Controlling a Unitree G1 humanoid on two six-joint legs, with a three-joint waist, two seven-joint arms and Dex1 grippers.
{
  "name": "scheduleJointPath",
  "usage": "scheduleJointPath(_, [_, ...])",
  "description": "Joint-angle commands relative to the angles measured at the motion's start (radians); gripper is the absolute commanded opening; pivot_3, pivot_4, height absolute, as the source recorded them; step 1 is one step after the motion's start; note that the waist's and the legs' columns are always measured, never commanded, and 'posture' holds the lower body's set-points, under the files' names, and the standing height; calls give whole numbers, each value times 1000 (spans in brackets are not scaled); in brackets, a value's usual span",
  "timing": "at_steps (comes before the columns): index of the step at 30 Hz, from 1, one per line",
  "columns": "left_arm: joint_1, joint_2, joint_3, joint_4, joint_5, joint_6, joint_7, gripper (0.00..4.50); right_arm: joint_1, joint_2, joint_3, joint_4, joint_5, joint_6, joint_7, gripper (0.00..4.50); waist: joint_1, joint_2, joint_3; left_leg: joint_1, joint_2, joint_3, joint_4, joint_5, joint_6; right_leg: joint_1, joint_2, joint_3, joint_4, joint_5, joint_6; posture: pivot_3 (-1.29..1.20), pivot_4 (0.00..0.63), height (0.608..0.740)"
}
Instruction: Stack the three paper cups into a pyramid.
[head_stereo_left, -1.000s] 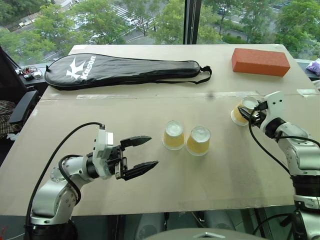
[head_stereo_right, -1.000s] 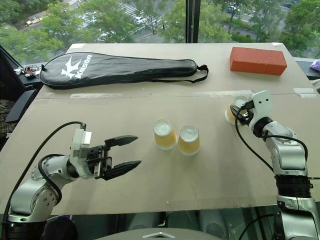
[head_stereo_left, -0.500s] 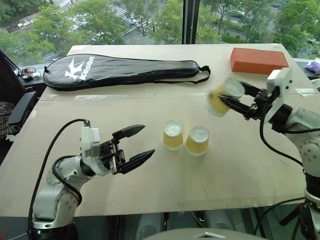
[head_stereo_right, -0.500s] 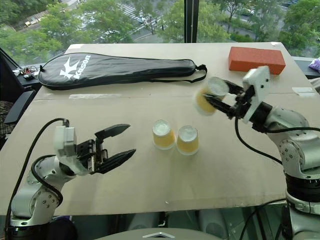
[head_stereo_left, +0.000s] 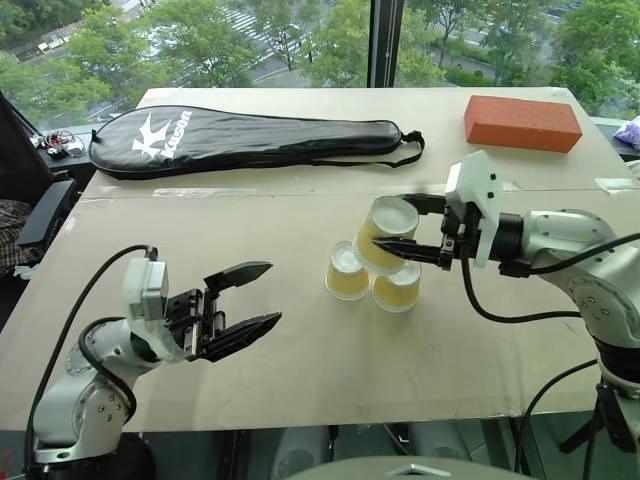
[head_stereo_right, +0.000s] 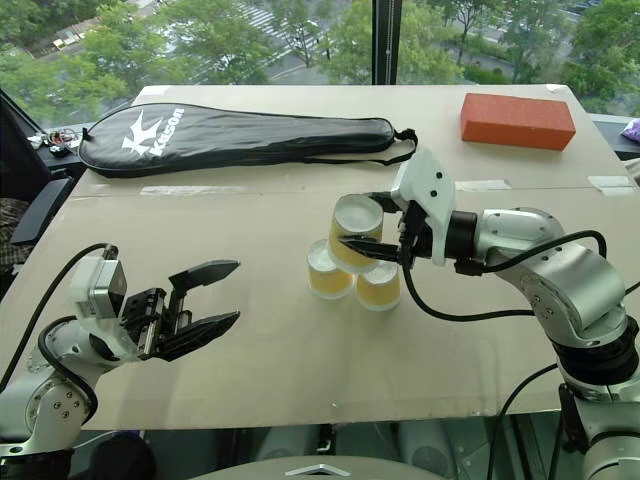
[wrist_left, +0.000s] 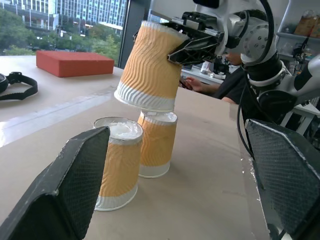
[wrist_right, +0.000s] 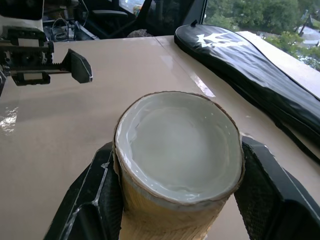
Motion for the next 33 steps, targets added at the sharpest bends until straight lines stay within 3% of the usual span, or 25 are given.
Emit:
scheduleJointPath(1, [13,0,34,-25,-20,-18,-20,4500,-25,-3,9,-4,-24,-13,14,2232,0,0,0,0,0,0,0,0,0,0,0,0,0,0,0,0,150,740])
scheduleJointPath(5, [20,-3,34,-28,-17,-21,-20,4500,-22,-5,51,18,-52,-19,45,2232,-1,0,0,0,0,1,0,0,0,0,0,1,0,0,0,0,150,740])
scheduleJointPath(7, [23,-4,33,-31,-17,-21,-18,4500,-20,-17,61,28,-57,-17,72,3269,-1,0,0,0,0,1,0,0,0,0,0,0,0,0,0,0,150,740])
scheduleJointPath(8, [24,-4,33,-31,-16,-21,-17,4500,-21,-22,62,30,-66,-24,82,3532,-1,0,0,0,0,1,0,0,0,0,0,0,0,0,0,0,150,740])
scheduleJointPath(10, [28,-4,32,-35,-15,-20,-12,4500,-24,-24,50,31,-84,-47,85,4464,-1,0,0,0,0,1,0,0,0,0,0,0,0,0,0,0,150,740])
scheduleJointPath(15, [57,-18,23,-63,20,-29,42,4500,-19,-25,-92,-27,-13,-81,88,4464,-1,0,0,0,0,1,0,0,0,0,0,1,0,0,0,0,150,740])
scheduleJointPath(20, [95,-14,10,-82,46,-1,113,4500,126,-83,-253,-100,79,-76,113,4464,8,-1,-1,-3,0,-1,0,0,0,-1,-1,-1,-1,0,0,0,150,740])
scheduleJointPath(26, [145,2,13,-56,149,-16,183,4500,524,-149,-504,-205,131,-83,150,4464,20,-1,-1,-6,0,-1,0,0,0,-3,-1,-1,-1,0,0,0,150,740])
scheduleJointPath(29, [184,17,18,-25,238,-48,206,4500,807,-134,-614,-195,11,-178,204,4464,27,-3,-2,-6,0,0,1,0,0,-4,0,0,-1,0,0,0,150,740])
scheduleJointPath(33, [189,47,25,8,257,-33,197,4500,1005,-92,-663,-141,-64,-296,241,4464,24,-3,-2,-5,0,2,2,0,0,-3,0,0,-1,-2,4,0,150,740])
